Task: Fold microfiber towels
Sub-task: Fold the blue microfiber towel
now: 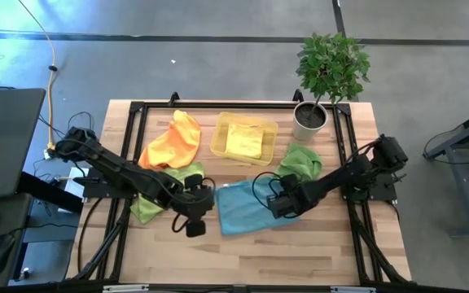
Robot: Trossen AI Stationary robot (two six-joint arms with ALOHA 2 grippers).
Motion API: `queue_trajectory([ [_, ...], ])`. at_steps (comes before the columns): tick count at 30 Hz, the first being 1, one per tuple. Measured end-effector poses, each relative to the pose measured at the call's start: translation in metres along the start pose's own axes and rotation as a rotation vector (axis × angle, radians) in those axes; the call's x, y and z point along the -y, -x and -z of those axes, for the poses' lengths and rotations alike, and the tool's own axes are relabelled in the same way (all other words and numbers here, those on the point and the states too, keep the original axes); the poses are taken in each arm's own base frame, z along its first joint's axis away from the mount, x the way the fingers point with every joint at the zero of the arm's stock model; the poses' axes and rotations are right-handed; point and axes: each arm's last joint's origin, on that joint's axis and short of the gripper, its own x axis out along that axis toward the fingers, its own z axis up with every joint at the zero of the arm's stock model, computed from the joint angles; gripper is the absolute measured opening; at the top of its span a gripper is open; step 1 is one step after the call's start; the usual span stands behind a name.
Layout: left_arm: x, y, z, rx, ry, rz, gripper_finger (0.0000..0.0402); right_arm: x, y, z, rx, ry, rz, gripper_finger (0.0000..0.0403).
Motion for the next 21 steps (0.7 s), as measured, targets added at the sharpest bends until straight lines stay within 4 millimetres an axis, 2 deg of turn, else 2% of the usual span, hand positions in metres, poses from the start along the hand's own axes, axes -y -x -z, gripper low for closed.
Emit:
queue_trajectory([
  [5, -0.002, 0.006, 0.0, 0.013, 0.001, -0.01, 0.0, 0.003, 0.011, 0.0, -0.076, 0.069, 0.126, 0.0],
  [11, -0.003, 0.004, 0.002, -0.012, -0.009, -0.024, 0.0, -0.001, 0.03, -0.004, -0.099, 0.086, 0.198, 0.0],
  [21, -0.003, 0.004, 0.003, -0.021, -0.012, -0.028, 0.0, -0.035, 0.071, -0.011, -0.133, 0.029, 0.056, 0.0],
])
